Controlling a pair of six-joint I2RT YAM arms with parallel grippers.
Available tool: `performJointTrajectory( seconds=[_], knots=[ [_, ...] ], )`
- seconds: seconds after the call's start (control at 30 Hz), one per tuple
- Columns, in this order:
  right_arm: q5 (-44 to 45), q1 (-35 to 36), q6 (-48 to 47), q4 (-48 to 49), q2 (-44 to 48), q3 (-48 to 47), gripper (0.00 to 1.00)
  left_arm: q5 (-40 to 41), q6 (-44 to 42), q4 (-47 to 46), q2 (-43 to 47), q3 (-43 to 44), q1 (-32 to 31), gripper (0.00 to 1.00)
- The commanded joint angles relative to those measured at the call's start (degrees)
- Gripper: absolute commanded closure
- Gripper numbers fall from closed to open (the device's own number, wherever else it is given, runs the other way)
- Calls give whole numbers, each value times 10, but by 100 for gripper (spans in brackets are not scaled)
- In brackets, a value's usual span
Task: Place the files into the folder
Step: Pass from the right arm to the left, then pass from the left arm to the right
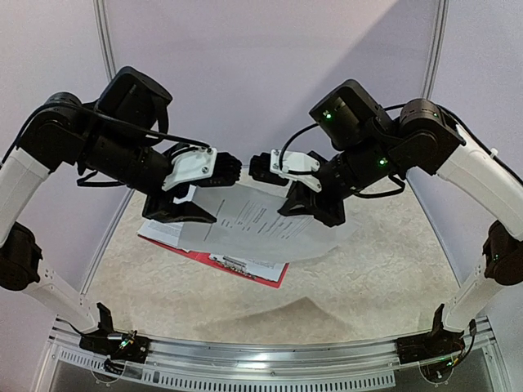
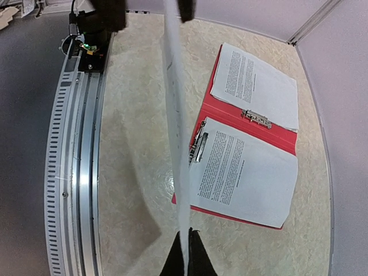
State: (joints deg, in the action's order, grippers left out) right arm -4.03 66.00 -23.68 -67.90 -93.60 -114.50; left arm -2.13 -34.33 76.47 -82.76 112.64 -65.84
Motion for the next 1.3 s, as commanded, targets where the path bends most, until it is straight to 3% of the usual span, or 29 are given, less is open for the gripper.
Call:
performJointTrajectory(
  seconds=[0.0,0.03,0.13,0.23,0.3,0.43,0.53,0.63,0.77,0.87,0.93,1.07,1.27],
  knots=[
    [-19,3,-37,28,11,-5,100,17,29,78,8,-11,-4,90],
    [-20,3,-41,33,13,-3,100,28,31,71,10,-13,-4,100],
    [-1,2,-43,57,23,1,97,62,40,48,17,-7,-1,100],
    [86,-12,-9,152,46,42,55,74,69,41,9,31,21,100],
    [74,-59,34,230,72,85,30,65,90,41,-6,64,60,100],
    [-59,-191,174,389,149,215,4,7,147,15,-28,90,183,100],
    [-128,-260,276,506,184,295,1,2,191,21,-67,127,257,100],
    [-153,-310,381,555,181,338,1,0,252,73,-140,224,327,100],
    [-176,-326,465,592,128,360,1,-33,305,38,-154,200,423,100],
    [-201,-326,550,709,100,405,1,-71,339,6,-153,182,472,100],
    [-200,-320,610,777,73,428,1,-87,356,-20,-145,172,490,100],
    [-152,-266,639,855,15,416,1,-100,377,-92,-111,153,499,100],
    [-151,-214,751,1027,-103,349,1,-167,459,-99,-104,215,508,100]
  ],
)
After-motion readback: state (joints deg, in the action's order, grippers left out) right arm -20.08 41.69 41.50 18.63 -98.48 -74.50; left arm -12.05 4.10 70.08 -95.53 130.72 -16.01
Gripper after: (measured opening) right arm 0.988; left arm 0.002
